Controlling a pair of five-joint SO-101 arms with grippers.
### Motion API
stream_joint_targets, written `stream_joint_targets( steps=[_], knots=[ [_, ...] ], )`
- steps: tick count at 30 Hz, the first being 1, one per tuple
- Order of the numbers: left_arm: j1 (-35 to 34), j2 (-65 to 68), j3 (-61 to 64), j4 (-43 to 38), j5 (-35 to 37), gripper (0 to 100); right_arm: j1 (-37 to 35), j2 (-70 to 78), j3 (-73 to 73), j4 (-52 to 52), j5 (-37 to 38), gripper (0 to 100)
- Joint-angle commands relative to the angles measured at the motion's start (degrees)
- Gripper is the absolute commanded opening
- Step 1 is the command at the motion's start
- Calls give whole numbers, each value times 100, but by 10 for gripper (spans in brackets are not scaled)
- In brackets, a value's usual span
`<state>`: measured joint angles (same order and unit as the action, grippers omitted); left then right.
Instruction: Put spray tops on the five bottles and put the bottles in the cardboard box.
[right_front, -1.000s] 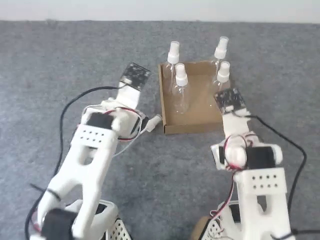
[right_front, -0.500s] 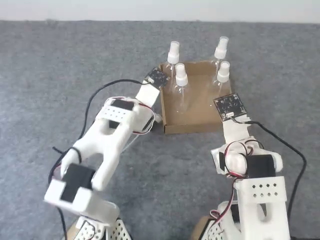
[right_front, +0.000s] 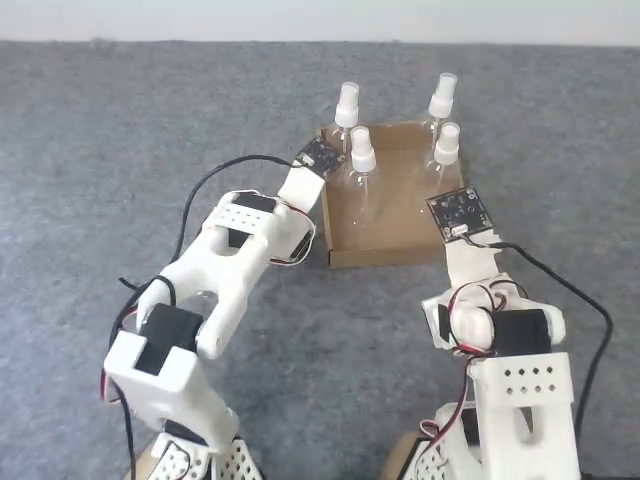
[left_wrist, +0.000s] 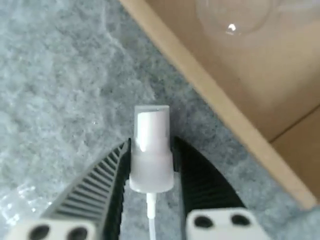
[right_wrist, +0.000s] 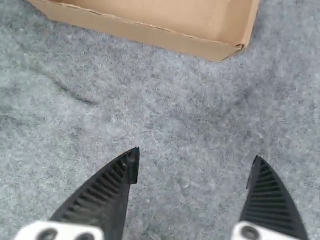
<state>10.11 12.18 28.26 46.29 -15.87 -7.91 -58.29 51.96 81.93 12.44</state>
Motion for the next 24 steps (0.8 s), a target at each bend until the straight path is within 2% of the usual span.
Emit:
stream_joint_targets(
  steps=[1,6,13,16,20,24],
  knots=[
    [-53,-53,-233,97,299,19,-13,-163,-26,-92,62,292],
    [-53,-747,-321,774,440,13,-13,-163,-26,-92,62,292],
    [-352,-3332,-321,2145,712,13,-13,-171,-26,-92,62,292],
    [-914,-4308,-312,2593,703,13,-13,-171,-26,-92,62,292],
    [-2215,-4914,-268,2708,475,13,-13,-171,-35,-92,62,292],
    [-3121,-4457,-4,1987,202,13,-22,-171,-35,-92,53,292]
  ],
)
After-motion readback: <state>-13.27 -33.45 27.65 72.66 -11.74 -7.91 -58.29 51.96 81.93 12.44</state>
